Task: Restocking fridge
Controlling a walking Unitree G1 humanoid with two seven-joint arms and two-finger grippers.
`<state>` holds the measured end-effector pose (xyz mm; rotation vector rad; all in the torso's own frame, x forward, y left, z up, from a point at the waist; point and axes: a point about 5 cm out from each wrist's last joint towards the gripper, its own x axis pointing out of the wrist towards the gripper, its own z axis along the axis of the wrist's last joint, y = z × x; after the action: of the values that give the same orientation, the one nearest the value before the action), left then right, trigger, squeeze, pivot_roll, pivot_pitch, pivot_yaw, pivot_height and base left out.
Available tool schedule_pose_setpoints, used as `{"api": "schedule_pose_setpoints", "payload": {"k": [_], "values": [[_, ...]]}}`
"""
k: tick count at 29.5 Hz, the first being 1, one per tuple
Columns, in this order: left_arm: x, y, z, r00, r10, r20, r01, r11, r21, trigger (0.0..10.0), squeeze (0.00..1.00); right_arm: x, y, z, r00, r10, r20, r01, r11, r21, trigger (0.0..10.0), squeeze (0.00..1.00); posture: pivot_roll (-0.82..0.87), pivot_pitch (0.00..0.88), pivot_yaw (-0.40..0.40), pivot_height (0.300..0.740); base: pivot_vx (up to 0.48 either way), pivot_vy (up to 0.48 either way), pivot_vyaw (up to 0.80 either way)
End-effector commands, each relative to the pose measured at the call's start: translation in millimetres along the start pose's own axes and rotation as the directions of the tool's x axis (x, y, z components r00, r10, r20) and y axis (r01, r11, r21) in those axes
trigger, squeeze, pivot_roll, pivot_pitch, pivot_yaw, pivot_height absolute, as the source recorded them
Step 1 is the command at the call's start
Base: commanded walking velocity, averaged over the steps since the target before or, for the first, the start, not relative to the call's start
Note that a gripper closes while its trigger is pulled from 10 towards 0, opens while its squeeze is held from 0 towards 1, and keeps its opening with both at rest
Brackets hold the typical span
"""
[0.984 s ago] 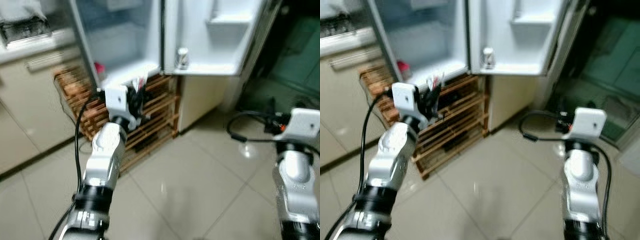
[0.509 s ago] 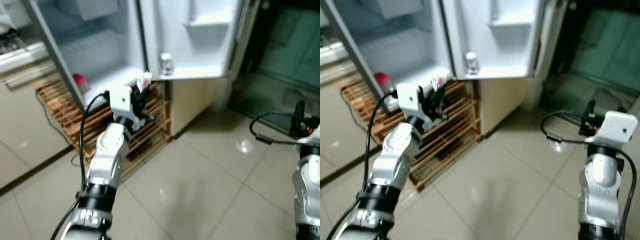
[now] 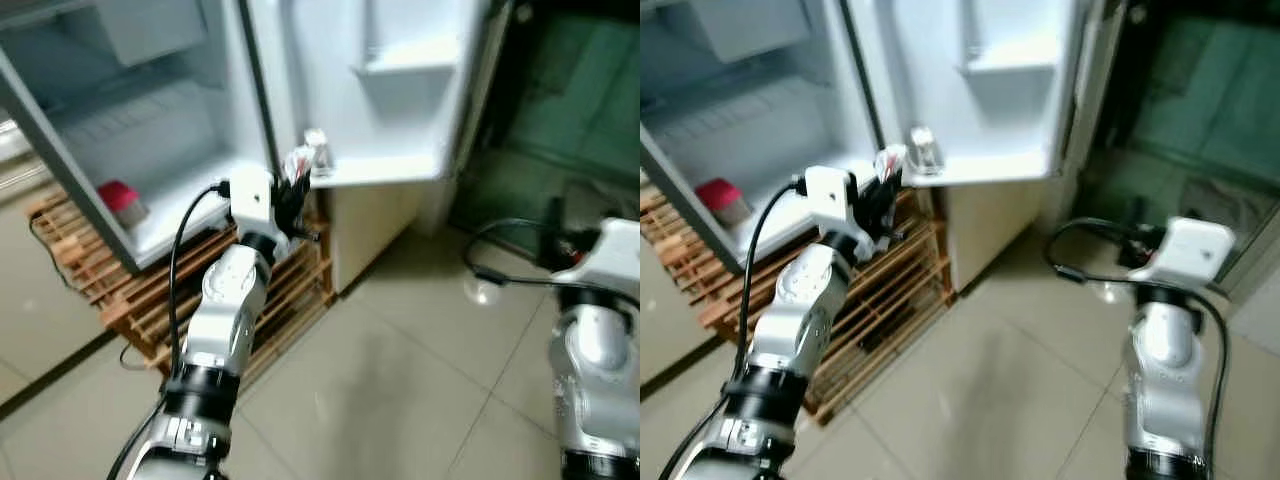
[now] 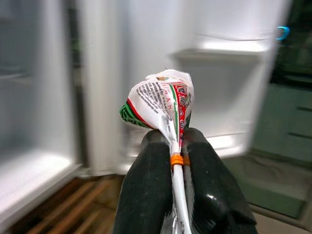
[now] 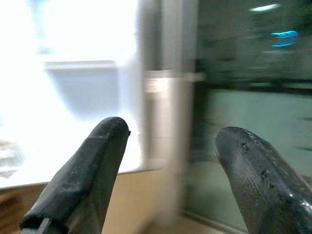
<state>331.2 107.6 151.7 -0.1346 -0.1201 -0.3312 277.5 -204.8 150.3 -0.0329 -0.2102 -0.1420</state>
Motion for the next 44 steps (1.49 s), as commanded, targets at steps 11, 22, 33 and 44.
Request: {"api": "schedule_pose_setpoints", "payload": {"k": [11,22,33,44], "values": [[-5.3,-1.6,-7.7,0.999,0.006,-0.045,-0.005,1.0,0.031,10.0,0.0,4.6,30.3,-7.8,0.984,0.166,-0.065,-0.165,0.986,0.027,10.0,0.0,-0.13,0.0,0.017,0.74,0.169,0.0,0.0],[-0.7,-3.0,-4.7,0.999,-0.021,-0.038,0.022,0.999,0.028,10.0,0.0,8.8,30.8,-5.6,0.988,0.148,-0.053,-0.147,0.989,0.015,10.0,0.0,-0.14,0.0,0.023,0.74,0.306,-0.365,0.67],[2.8,-4.4,-1.7,0.999,-0.044,-0.018,0.044,0.999,0.011,10.0,0.0,10.2,30.5,-2.8,0.99,0.141,-0.034,-0.14,0.99,0.008,10.0,0.0,-0.14,0.0,0.024,0.74,0.331,-0.341,0.05],[2.2,-0.7,-0.9,0.998,-0.05,-0.022,0.051,0.999,0.018,10.0,0.0,10.3,29.2,-2.2,0.991,0.129,-0.024,-0.129,0.992,0.01,10.0,0.0,-0.14,0.0,0.028,0.74,0.0,0.0,-0.67]]}}
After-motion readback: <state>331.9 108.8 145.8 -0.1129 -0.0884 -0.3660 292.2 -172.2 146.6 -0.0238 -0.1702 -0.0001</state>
